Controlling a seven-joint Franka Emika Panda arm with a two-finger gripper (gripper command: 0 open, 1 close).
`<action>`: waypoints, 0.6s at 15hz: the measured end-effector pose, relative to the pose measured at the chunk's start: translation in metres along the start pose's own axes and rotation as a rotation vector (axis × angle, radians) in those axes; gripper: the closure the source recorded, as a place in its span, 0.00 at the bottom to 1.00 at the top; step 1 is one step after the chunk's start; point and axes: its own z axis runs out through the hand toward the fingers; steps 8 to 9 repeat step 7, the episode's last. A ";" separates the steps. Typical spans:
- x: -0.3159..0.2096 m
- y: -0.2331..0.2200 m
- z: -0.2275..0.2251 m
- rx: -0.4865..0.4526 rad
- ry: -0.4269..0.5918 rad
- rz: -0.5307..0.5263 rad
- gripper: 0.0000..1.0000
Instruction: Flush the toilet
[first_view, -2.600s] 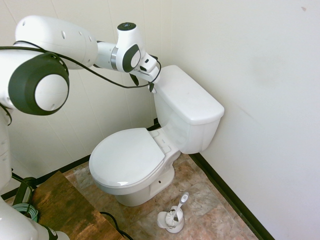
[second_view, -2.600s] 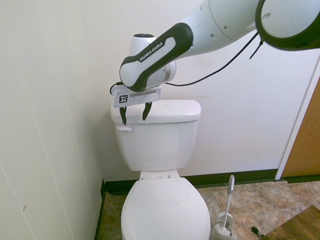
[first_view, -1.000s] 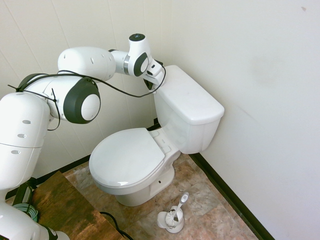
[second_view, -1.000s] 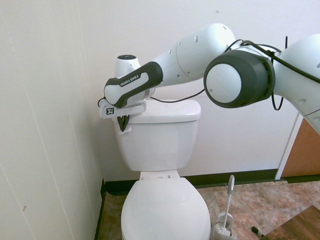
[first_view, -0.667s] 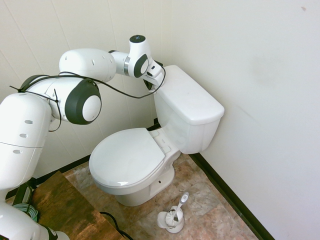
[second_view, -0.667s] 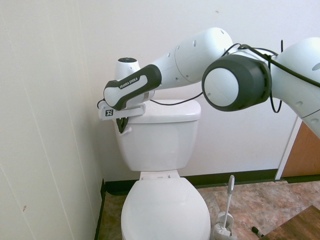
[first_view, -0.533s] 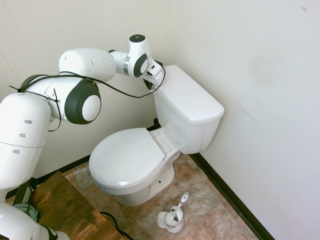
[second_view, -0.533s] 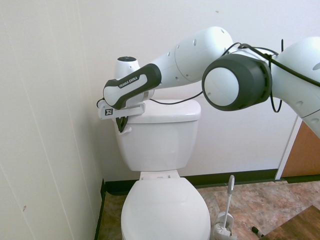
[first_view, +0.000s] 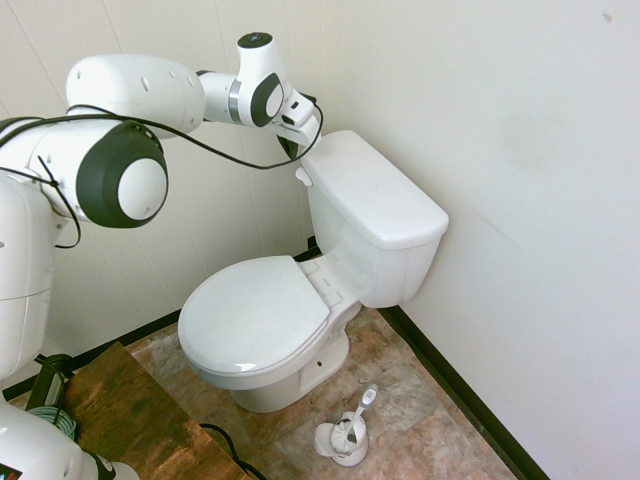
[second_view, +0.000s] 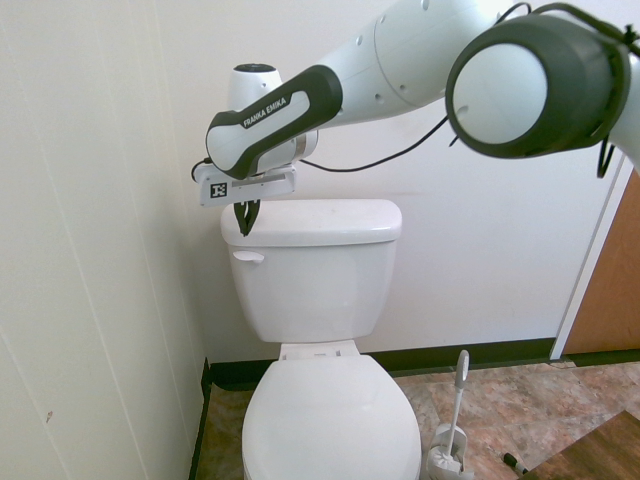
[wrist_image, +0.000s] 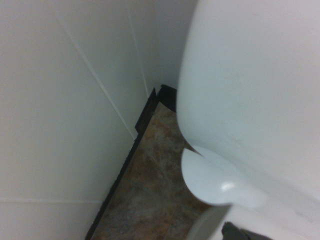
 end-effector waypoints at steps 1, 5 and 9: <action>-0.001 0.008 -0.008 -0.009 -0.001 0.004 1.00; -0.004 0.047 -0.046 -0.034 0.002 0.030 1.00; -0.005 0.072 -0.056 -0.035 0.000 0.047 1.00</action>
